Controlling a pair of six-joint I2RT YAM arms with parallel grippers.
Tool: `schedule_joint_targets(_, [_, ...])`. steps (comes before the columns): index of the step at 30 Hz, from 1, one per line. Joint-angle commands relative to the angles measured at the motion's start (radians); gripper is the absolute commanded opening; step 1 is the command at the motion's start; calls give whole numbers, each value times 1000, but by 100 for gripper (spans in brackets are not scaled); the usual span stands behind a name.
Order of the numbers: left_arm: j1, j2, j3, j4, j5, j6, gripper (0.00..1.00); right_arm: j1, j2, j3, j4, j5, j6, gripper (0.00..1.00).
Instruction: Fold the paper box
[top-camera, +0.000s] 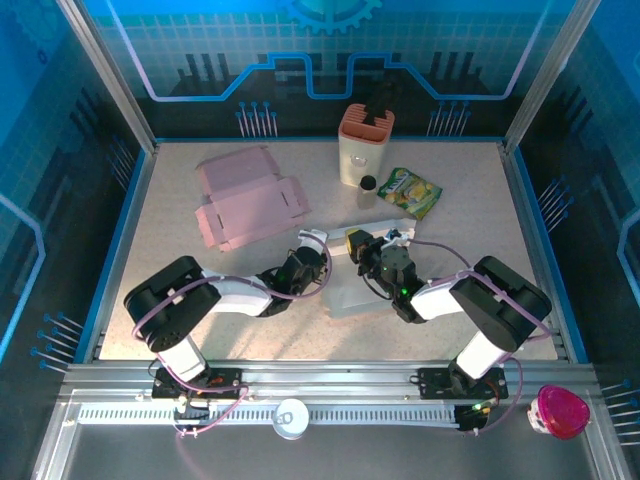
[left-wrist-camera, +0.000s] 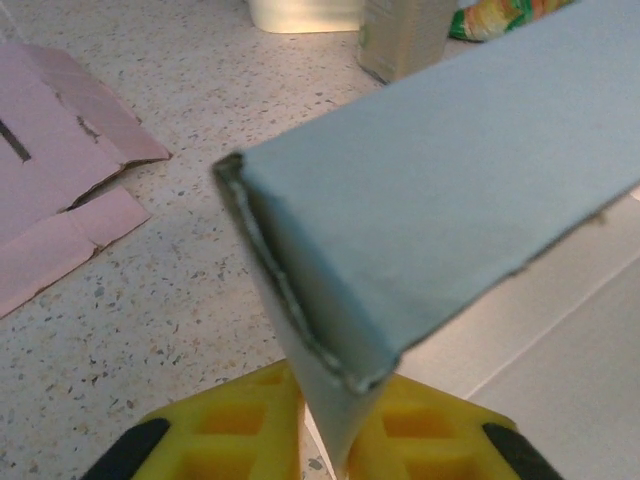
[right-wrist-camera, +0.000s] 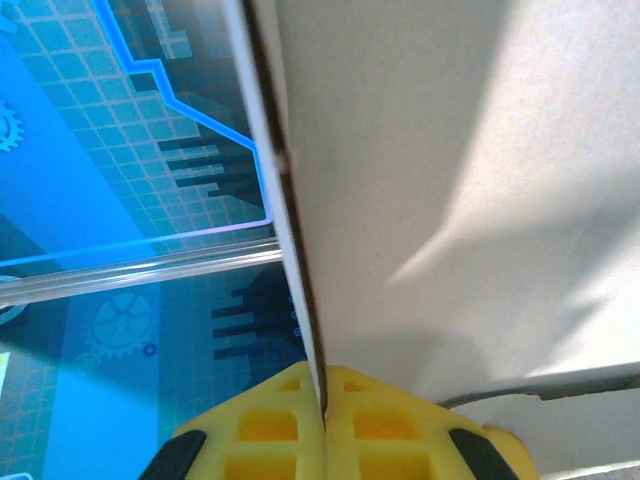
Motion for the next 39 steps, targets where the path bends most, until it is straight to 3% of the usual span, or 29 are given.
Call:
schedule_joint_targets(1, [-22, 25, 52, 84, -5, -40, 10, 51, 44, -28, -67, -61, 16, 0])
schedule_joint_targets(5, [-42, 44, 72, 71, -56, -58, 0, 56, 62, -29, -42, -53, 26, 0])
schedule_joint_targets(14, [-79, 44, 110, -50, -228, -167, 0, 56, 15, -40, -86, -38, 8, 0])
schedule_joint_targets(20, [-70, -17, 84, -141, -261, -169, 0, 30, -196, -63, -309, -29, -84, 44])
schedule_joint_targets(23, [-47, -65, 54, -180, -244, -155, 0, -8, -357, -51, -512, -64, -162, 59])
schedule_joint_targets(29, [56, -189, -16, -259, -107, -122, 0, -113, -640, 18, -955, -139, -346, 66])
schedule_joint_targets(33, [138, -275, -72, -262, 73, -74, 0, -279, -757, -25, -1006, -248, -433, 66])
schedule_joint_targets(36, [210, -338, -105, -257, 271, -39, 0, -422, -787, -23, -982, -388, -591, 55])
schedule_joint_targets(39, [294, -399, -110, -284, 458, -37, 0, -538, -770, 13, -984, -539, -771, 52])
